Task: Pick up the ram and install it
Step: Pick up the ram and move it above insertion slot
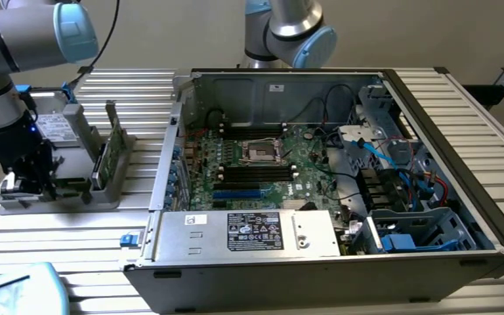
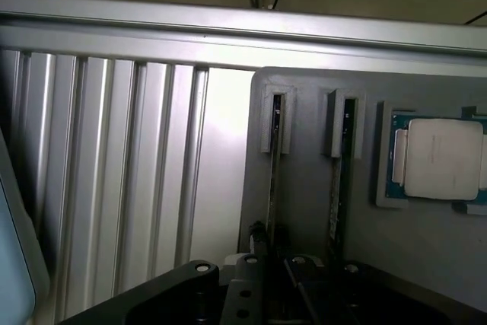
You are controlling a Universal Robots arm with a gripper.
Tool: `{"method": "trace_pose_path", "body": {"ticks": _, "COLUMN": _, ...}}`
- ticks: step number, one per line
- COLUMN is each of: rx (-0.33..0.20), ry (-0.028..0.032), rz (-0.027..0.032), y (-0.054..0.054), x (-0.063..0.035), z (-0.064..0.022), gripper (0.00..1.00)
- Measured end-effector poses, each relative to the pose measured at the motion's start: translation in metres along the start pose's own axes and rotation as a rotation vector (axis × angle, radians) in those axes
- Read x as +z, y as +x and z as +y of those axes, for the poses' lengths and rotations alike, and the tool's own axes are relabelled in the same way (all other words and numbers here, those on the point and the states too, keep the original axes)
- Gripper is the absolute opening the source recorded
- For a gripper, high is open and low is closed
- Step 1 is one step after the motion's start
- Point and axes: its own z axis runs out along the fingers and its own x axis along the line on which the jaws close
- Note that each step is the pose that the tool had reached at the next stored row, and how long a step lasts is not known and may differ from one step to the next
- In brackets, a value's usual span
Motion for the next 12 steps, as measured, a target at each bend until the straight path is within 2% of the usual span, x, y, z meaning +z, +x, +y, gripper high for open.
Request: {"method": "trace_pose_path", "body": {"ticks": 12, "rx": 0.0, "ry": 0.0, "rz": 0.0, "y": 0.001, "x": -0.0205, "z": 0.0008, "gripper": 0.14}}
